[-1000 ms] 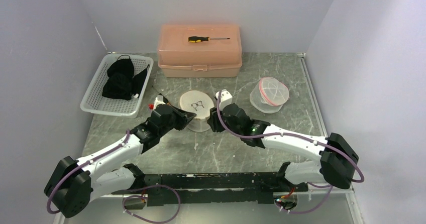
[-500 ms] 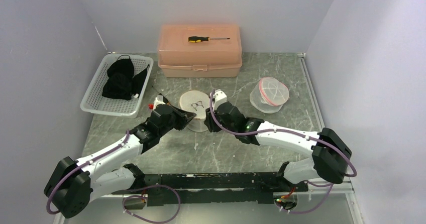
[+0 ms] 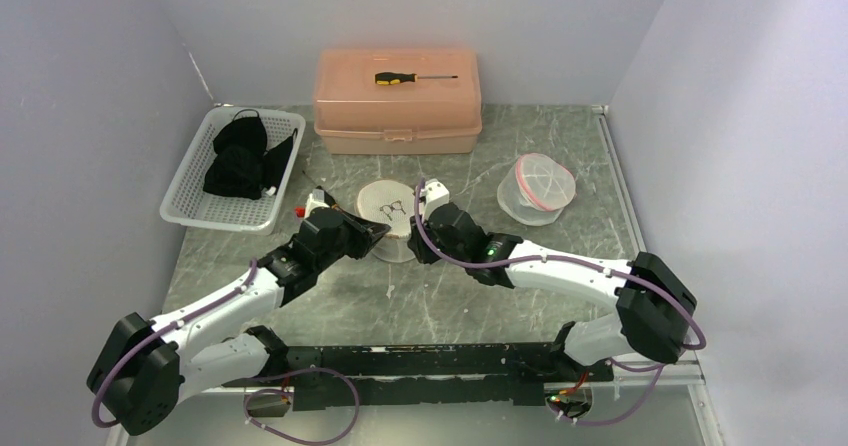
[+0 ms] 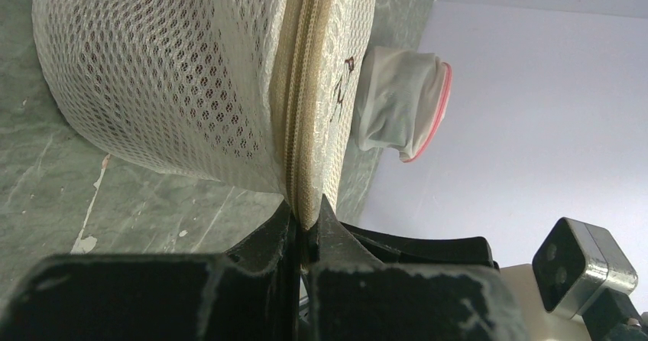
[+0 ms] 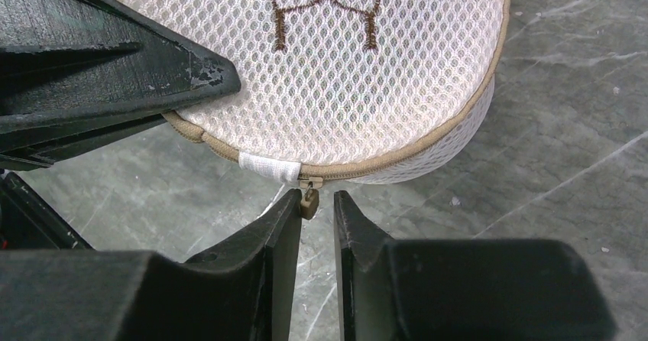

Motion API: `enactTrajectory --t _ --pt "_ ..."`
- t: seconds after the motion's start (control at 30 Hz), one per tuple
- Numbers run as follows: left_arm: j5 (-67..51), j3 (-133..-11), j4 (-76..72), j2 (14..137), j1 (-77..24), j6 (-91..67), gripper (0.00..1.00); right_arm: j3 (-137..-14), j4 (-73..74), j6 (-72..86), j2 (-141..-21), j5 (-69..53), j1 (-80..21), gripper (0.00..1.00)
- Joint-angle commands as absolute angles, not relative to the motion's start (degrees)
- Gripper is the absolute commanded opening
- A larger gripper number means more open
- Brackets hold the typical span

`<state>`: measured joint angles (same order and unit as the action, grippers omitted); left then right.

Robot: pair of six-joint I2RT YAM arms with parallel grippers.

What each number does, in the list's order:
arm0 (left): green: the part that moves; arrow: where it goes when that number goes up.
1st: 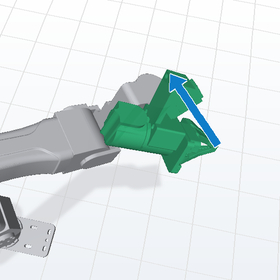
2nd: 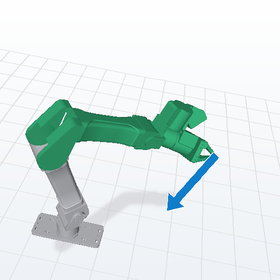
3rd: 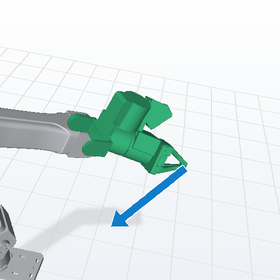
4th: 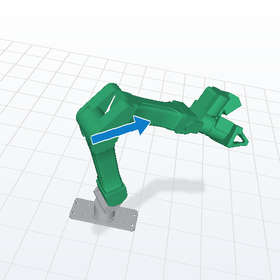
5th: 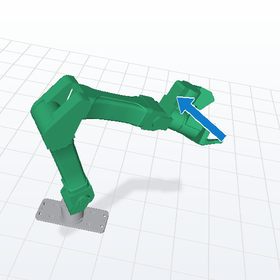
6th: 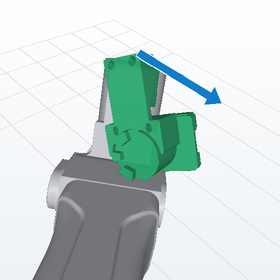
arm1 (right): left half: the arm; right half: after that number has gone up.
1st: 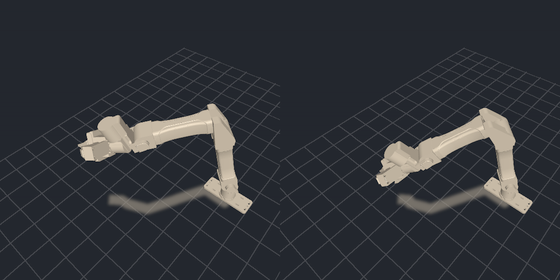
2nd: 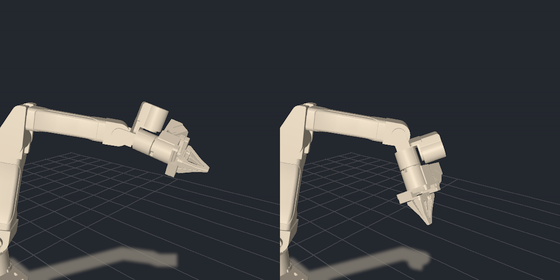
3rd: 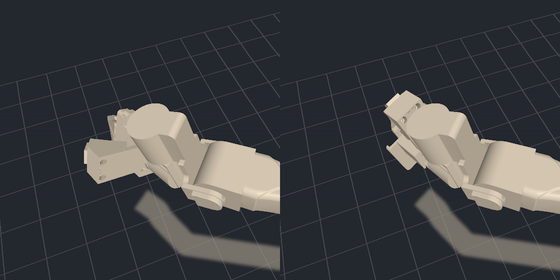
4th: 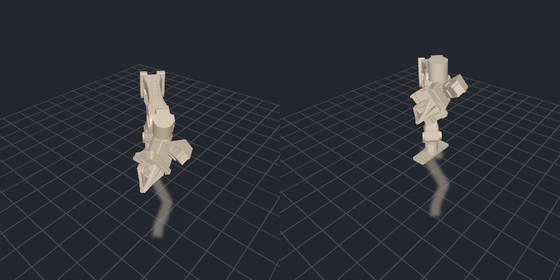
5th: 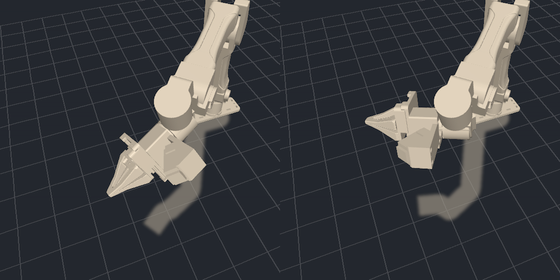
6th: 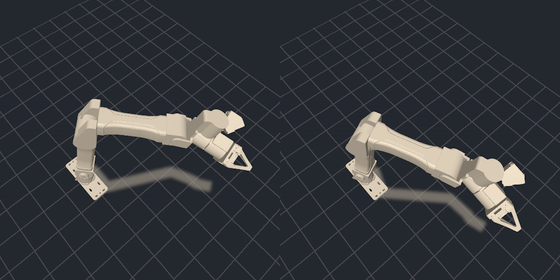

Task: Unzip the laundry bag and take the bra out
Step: Unzip the laundry bag at the center of the board.

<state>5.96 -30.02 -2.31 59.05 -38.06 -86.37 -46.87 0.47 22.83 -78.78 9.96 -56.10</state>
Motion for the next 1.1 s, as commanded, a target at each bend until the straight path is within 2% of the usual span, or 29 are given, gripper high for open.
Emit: enactTrajectory --t 0.0,0.13,0.2,0.23,0.63,1.07 --pt "7.2 -31.0 -4.2 58.1 -37.9 -86.5 0.03 -49.4 -0.4 23.0 -79.1 10.6 -56.4 0.24" --pt "7.3 -30.8 -4.2 57.8 -37.9 -86.5 0.03 -49.5 -0.3 22.9 -79.1 10.9 -56.4 0.13" --pt "7.2 -30.7 -4.2 57.8 -37.9 -86.4 0.03 -49.4 -0.3 22.8 -79.2 11.1 -56.4 0.01" --pt "7.2 -30.7 -4.3 57.8 -37.8 -86.1 0.03 -49.4 -0.3 22.6 -79.2 11.2 -56.4 0.00" --pt "2.4 -33.0 -2.9 59.4 -37.8 -78.8 0.03 -44.7 1.7 19.8 -76.9 17.3 -55.9 0.00" --pt "-5.8 -34.5 -5.5 65.3 -37.9 -74.5 0.03 -39.5 2.2 22.4 -71.9 18.7 -51.2 0.00"
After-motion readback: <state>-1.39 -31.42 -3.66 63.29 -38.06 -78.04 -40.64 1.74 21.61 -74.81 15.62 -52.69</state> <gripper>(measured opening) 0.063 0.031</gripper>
